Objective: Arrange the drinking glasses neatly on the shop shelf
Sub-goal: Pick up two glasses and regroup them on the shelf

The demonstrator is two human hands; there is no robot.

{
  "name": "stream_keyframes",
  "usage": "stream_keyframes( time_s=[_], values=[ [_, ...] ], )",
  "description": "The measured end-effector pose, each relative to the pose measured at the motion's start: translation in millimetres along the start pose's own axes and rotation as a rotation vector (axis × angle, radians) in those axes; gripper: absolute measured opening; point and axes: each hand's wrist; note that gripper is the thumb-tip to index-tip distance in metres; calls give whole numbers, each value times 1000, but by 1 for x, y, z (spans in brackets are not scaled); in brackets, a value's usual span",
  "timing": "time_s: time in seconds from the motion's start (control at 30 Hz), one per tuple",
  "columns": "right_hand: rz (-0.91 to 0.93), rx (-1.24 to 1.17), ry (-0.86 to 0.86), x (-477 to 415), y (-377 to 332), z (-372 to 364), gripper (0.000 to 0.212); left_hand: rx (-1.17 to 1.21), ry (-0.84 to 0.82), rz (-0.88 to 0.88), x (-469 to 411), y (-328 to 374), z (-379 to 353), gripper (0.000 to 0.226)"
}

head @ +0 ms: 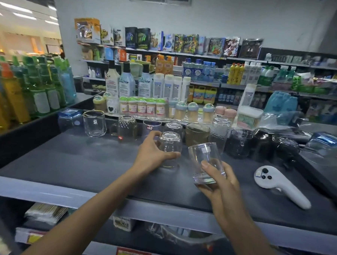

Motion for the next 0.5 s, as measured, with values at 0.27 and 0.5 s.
stream_keyframes(
  time_s=[0.27, 0.5],
  values=[
    [-18, -20, -10, 1, 3, 2, 51, 173, -14, 81, 11, 0, -1, 92],
    [-33, -15, -32, 4, 1, 4, 54, 541, -240, 186, 19, 4, 16, 79]
  ],
)
Point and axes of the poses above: each hand's wrist, its own x-axis away from the middle knuckle, its own z-axis out of the back of the hand, y = z × x, and after that the axes turned 10 degrees about z, right-handed
